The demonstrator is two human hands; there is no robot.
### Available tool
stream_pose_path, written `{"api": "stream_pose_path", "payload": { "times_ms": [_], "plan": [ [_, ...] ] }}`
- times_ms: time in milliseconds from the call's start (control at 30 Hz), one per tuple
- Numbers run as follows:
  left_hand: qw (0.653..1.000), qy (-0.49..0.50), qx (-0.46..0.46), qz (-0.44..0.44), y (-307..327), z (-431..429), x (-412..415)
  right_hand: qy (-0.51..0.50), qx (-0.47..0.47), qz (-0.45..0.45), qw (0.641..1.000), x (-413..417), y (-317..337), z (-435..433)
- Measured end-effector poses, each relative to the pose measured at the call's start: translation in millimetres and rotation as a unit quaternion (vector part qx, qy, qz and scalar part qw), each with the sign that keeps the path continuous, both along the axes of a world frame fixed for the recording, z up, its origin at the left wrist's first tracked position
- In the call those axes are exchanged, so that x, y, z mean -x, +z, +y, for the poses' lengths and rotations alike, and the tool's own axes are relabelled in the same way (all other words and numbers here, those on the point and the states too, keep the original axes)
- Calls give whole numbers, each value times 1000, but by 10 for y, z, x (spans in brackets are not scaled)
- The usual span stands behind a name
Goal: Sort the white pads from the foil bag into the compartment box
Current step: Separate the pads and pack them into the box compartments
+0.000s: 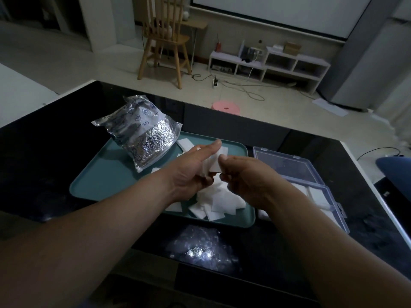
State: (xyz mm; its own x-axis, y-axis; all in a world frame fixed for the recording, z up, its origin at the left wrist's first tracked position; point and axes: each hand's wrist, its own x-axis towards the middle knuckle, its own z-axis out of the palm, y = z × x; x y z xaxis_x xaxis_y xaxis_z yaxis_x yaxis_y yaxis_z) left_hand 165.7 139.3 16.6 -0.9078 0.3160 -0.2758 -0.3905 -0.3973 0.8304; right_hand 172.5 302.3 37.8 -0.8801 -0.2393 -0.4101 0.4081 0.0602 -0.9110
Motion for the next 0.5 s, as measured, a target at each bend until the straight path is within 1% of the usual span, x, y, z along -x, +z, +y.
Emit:
{"api": "stream_pose_path", "payload": {
  "times_ms": [67,133,233,300,367,400,467,500],
  "plan": [
    [1000,2,15,4,-5,-9,-5,-7,-7,-8,1000,12,-18,-66],
    [1000,12,20,6,-6,1,0,-31,-41,3,999,22,-52,-123],
    [999,36,30,-4,-8,3,7,-47,-127,55,989,16,-81,-208],
    [997,60,43,-17,12,-23,14,-52,-144,85,985,44,-65,-220],
    [994,97,25,-31,44,-73,51,-69,-157,114,979,97,-33,-180],
    [992,120,12,-38,58,-112,75,-71,-205,152,964,129,-38,-152],
    [986,157,11,-51,58,-180,122,-31,-343,236,909,167,-108,-110],
    [984,169,23,-57,45,-205,137,8,-398,256,881,152,-154,-117]
  ]
}}
